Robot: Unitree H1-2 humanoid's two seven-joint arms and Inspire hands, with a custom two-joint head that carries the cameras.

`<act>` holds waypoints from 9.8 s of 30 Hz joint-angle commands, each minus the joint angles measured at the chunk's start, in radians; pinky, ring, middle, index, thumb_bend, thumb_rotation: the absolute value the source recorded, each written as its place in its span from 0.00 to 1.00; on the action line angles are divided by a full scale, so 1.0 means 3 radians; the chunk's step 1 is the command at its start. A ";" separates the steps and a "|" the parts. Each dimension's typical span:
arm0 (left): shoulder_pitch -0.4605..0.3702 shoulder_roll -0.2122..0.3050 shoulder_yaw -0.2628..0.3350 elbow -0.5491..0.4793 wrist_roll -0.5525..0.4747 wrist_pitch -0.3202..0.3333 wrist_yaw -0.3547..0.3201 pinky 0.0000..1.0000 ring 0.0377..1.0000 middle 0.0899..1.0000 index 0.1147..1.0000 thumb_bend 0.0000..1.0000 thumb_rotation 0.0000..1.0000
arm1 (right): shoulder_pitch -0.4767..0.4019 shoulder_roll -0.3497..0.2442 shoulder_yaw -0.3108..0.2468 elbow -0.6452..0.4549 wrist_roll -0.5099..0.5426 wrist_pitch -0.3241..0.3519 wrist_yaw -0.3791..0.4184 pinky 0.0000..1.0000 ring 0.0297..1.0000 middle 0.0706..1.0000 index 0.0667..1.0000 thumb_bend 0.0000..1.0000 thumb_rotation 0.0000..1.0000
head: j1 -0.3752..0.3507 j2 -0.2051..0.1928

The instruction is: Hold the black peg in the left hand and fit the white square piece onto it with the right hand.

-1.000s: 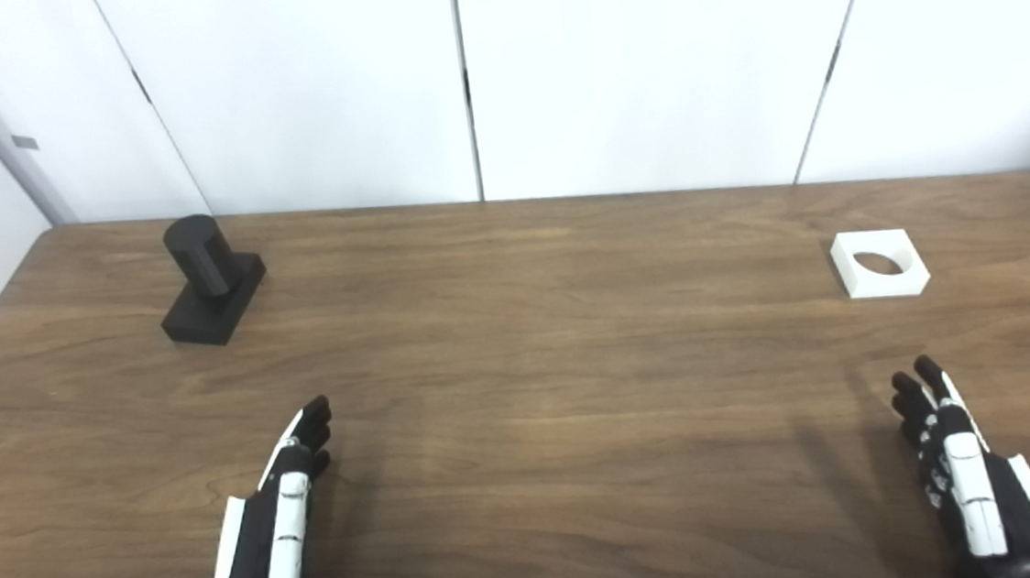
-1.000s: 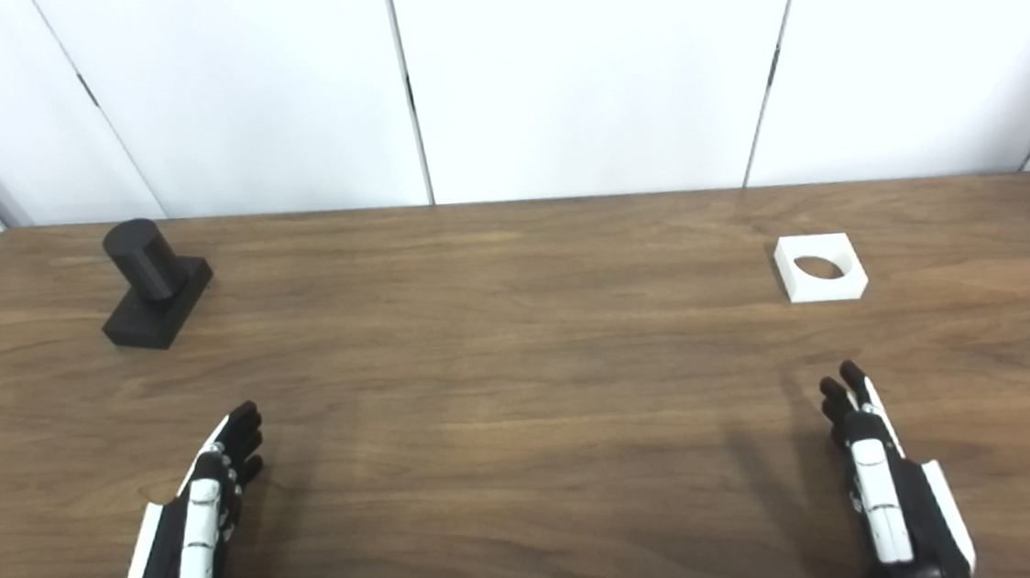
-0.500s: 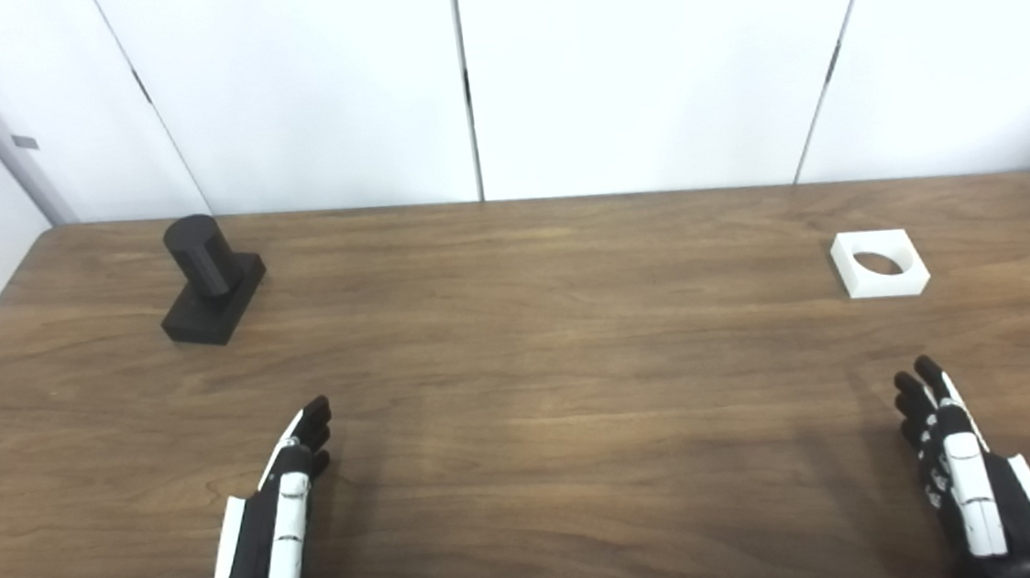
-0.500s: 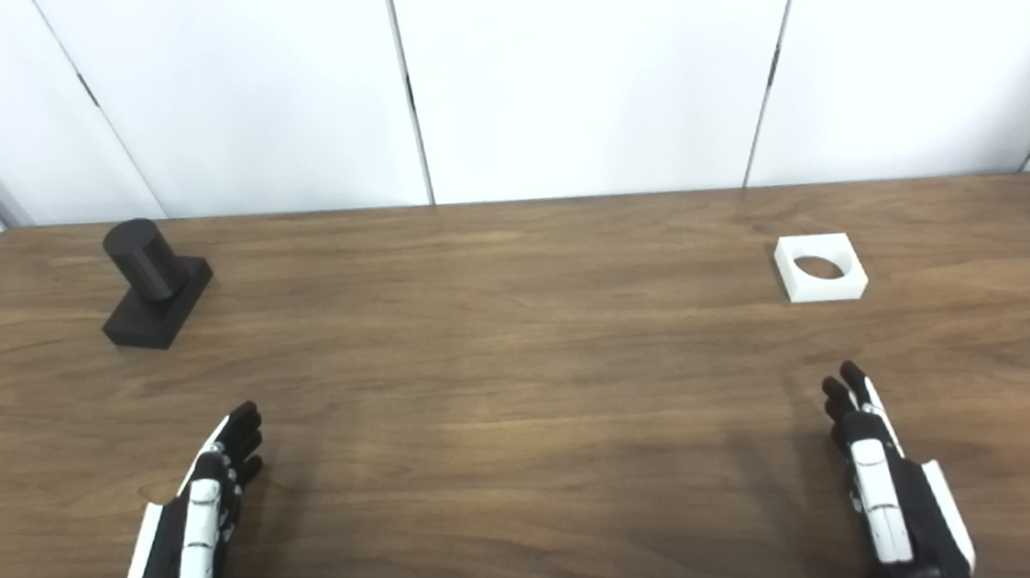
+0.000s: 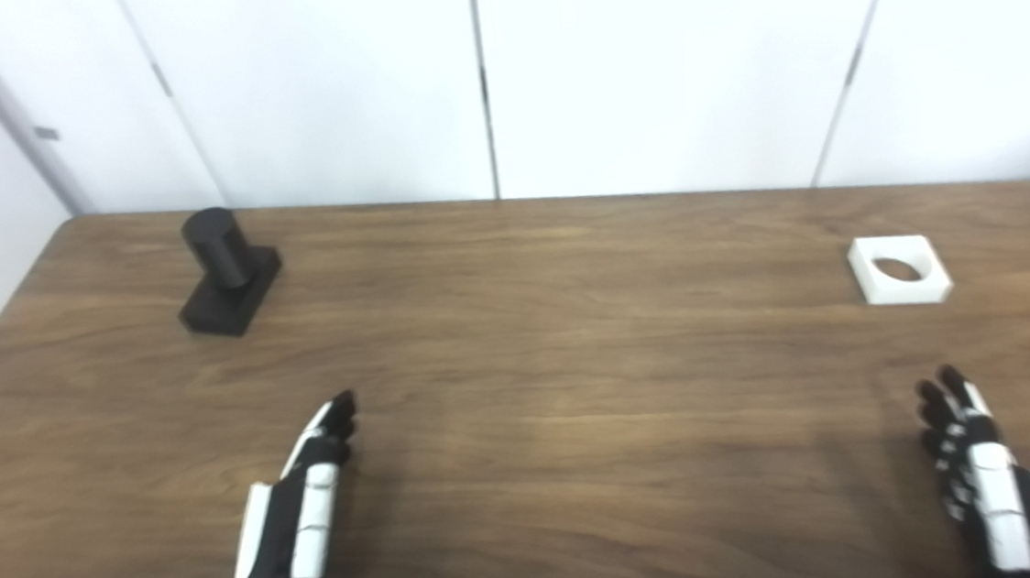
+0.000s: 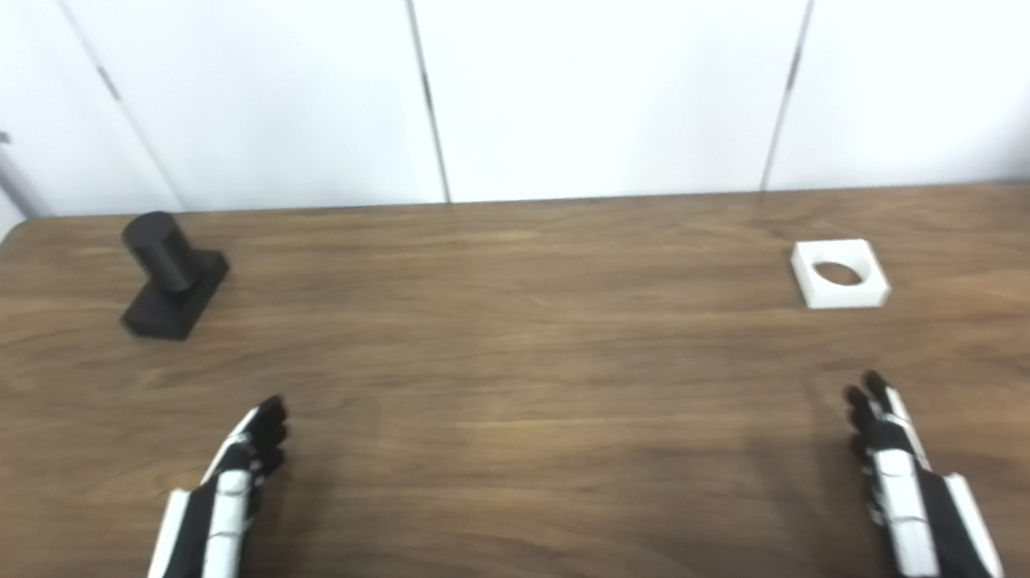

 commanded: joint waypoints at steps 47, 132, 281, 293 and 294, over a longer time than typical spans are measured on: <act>-0.0170 -0.0211 -0.0121 -0.0222 0.0818 0.0033 0.0438 0.84 0.91 0.91 0.87 0.69 0.63 | -0.0043 -0.0178 -0.0159 0.0283 0.0018 -0.0232 0.0151 1.00 0.97 0.91 0.94 0.45 1.00 | 0.0604 -0.0401; -0.2627 0.0999 0.0216 0.2752 0.2364 0.1346 0.0904 0.94 0.92 0.89 0.79 0.97 0.64 | 0.0062 -0.0009 -0.0025 0.0200 -0.0337 -0.0363 0.0037 0.91 0.88 0.86 0.91 0.65 1.00 | 0.0317 -0.0300; -0.0413 0.0537 -0.1174 -0.0082 0.3469 -0.0221 -0.0768 0.81 0.77 0.68 0.42 0.52 0.05 | -0.1435 -0.1240 0.0213 -0.0346 -0.1792 0.1092 0.0775 0.90 0.93 0.93 0.91 0.79 0.23 | -0.1309 0.0802; -0.0342 0.0550 -0.1138 -0.0046 0.3453 -0.0280 -0.0669 0.79 0.76 0.67 0.42 0.52 0.05 | -0.2231 -0.1818 0.0485 0.0739 -0.2210 0.0806 0.0932 0.86 0.96 0.94 0.86 0.90 0.15 | -0.1516 0.0638; -0.0338 0.0548 -0.1137 -0.0044 0.3448 -0.0286 -0.0662 0.79 0.76 0.67 0.42 0.52 0.05 | -0.2302 -0.1860 0.0535 0.0857 -0.2258 0.0763 0.0941 0.87 0.96 0.94 0.86 0.90 0.15 | -0.1513 0.0627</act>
